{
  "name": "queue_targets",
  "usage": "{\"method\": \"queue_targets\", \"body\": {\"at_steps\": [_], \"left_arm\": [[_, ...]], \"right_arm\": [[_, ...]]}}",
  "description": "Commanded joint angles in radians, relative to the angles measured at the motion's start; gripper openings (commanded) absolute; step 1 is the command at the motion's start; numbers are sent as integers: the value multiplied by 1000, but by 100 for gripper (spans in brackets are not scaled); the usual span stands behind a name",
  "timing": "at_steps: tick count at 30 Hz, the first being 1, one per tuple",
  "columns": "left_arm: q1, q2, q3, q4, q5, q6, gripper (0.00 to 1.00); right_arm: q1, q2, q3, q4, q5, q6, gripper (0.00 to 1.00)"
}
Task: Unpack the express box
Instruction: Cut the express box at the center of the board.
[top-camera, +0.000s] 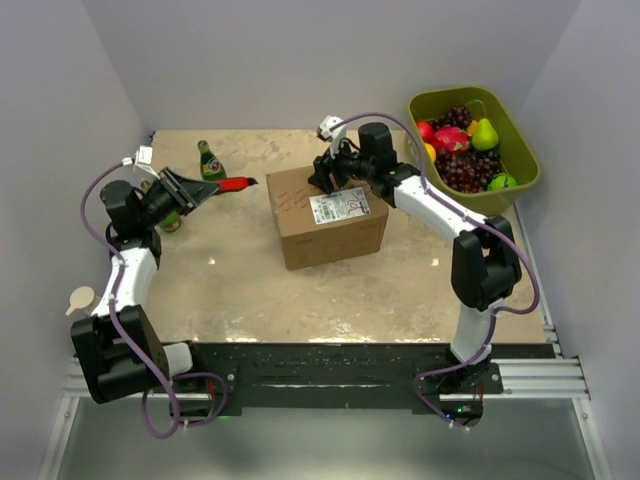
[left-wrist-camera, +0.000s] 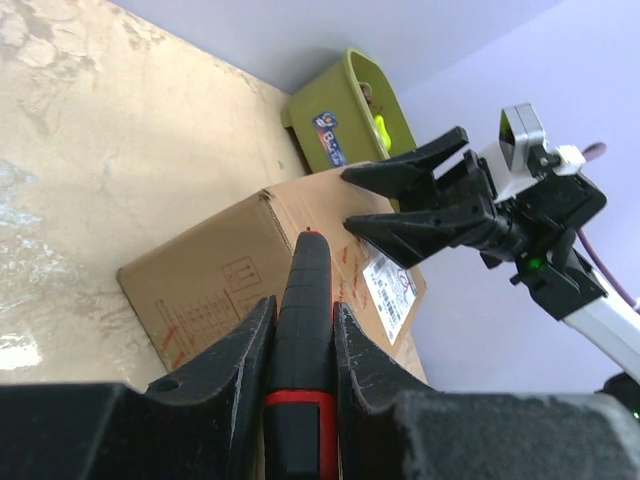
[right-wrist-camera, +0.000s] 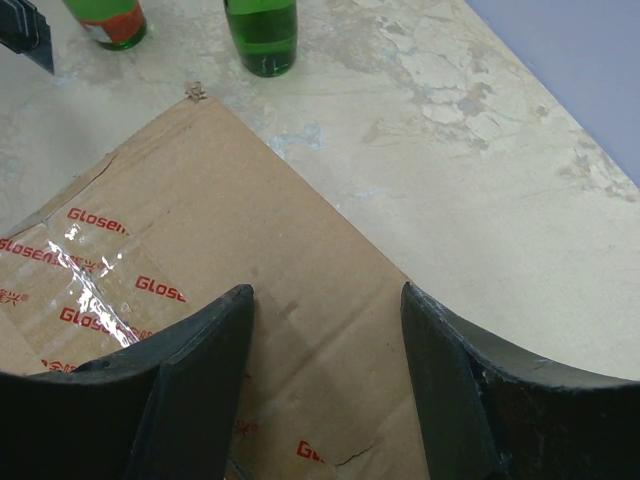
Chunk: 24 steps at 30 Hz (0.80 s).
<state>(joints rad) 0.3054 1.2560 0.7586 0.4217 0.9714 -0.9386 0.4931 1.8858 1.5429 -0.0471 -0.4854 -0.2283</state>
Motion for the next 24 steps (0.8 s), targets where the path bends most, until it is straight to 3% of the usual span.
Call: {"method": "queue_targets", "body": {"at_steps": [1, 12, 24], "left_arm": [[6, -38, -10, -35, -57, 34, 0], [3, -3, -68, 25, -37, -69, 0], [-51, 34, -36, 66, -19, -101, 0]], "right_arm": [[21, 29, -61, -157, 64, -11, 65], [35, 39, -60, -148, 80, 3, 65], [38, 44, -55, -149, 88, 1, 65]]}}
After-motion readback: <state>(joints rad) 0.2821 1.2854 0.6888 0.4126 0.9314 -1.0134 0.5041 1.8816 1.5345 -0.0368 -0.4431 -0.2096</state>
